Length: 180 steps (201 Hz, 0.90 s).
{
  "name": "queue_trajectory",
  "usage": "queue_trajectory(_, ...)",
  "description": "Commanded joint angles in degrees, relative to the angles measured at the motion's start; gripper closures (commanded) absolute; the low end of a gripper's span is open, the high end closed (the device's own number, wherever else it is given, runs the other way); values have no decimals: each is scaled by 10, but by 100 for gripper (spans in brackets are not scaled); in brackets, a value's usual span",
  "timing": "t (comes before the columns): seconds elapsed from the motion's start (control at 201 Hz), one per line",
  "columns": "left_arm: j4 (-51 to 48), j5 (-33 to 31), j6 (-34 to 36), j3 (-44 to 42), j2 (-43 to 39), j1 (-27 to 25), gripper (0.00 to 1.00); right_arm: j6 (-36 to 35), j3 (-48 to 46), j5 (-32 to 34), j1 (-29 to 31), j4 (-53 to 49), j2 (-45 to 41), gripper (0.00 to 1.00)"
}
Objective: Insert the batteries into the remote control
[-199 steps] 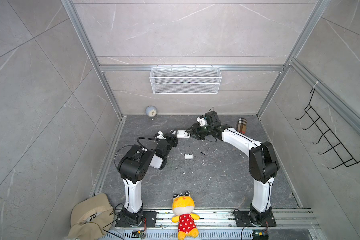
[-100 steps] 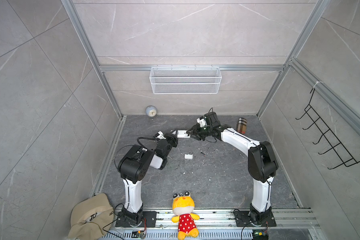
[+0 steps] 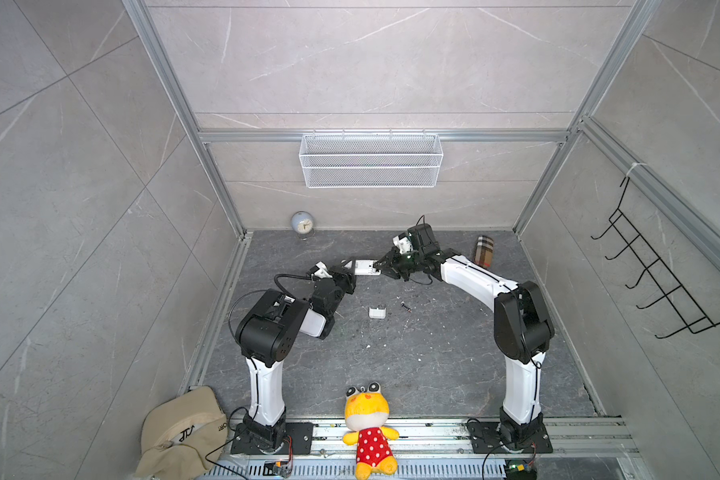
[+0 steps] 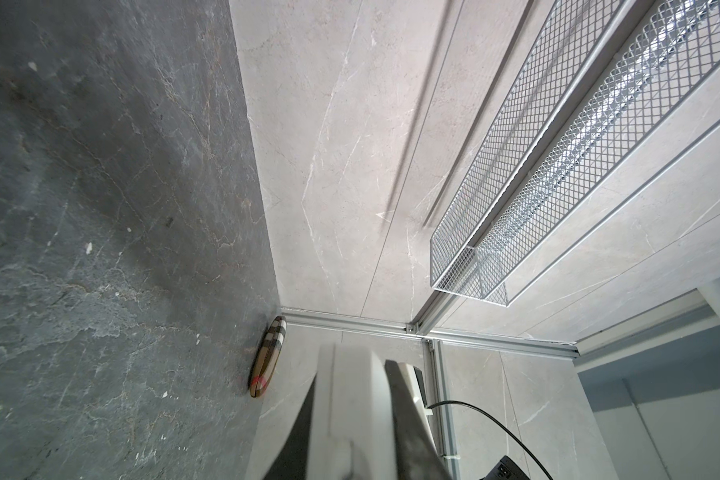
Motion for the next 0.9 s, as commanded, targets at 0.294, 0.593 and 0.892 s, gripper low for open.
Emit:
queue_trajectory(0.294,38,7,-3,26,-23,-3,98,-9,16,3,3,-13,12,89)
queue_trajectory(0.593,38,7,9,22,-31,-4,98,-24,24,4,3,-30,5,71)
queue_trajectory(0.892,39,8,18,0,-40,-4,98,-87,11,21,-6,-61,-59,23)
